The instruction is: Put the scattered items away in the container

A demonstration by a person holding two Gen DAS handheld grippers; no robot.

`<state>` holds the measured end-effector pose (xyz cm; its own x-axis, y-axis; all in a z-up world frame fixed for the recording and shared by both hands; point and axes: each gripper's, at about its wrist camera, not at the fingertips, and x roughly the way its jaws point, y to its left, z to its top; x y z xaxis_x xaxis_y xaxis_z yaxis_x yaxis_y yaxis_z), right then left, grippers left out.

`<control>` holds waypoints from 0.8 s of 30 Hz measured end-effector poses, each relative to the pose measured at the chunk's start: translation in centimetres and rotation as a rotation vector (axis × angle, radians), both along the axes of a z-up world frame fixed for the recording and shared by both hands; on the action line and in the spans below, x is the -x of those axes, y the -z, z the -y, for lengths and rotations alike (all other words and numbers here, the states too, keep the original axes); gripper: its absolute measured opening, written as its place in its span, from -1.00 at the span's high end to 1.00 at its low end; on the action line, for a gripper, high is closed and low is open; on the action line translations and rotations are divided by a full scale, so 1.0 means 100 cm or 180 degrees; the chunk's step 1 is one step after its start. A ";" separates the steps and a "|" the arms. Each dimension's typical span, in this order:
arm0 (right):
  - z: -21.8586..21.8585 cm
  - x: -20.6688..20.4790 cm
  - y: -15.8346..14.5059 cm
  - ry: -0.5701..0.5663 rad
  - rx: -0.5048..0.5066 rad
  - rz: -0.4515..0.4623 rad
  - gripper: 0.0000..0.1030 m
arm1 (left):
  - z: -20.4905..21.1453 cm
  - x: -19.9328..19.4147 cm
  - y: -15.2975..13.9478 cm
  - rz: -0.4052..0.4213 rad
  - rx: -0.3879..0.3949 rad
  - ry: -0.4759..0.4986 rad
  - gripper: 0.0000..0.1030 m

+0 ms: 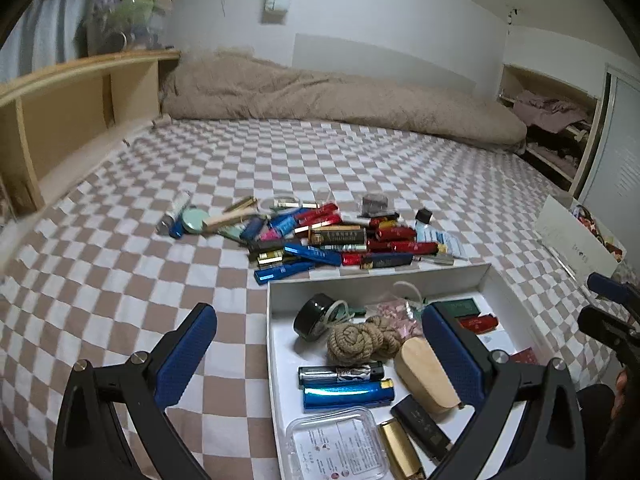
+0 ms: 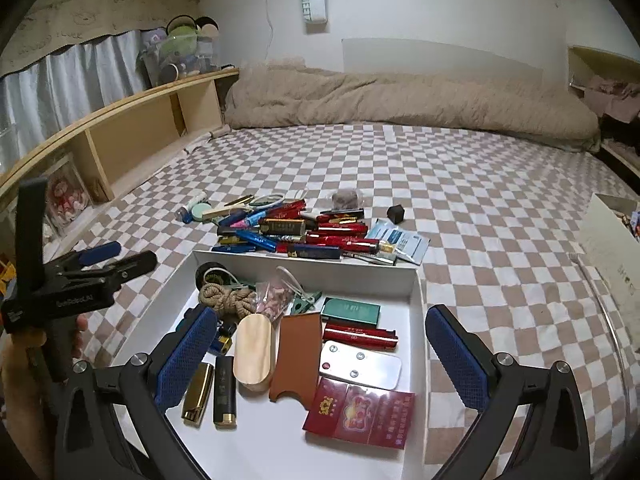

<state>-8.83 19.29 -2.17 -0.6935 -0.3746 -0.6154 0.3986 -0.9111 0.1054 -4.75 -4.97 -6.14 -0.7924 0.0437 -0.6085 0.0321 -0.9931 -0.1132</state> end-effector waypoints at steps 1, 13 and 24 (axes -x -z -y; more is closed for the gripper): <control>-0.002 -0.002 -0.002 0.0012 -0.0008 -0.0023 -1.00 | -0.001 -0.003 -0.003 -0.0015 -0.0015 0.0001 -1.00; -0.031 -0.032 -0.015 0.0135 0.0014 -0.0180 -1.00 | -0.036 -0.042 -0.020 -0.0099 0.0212 0.0005 -1.00; -0.041 -0.053 -0.012 0.0138 -0.0032 -0.0219 -1.00 | -0.055 -0.072 -0.027 -0.0207 0.0336 -0.0012 -1.00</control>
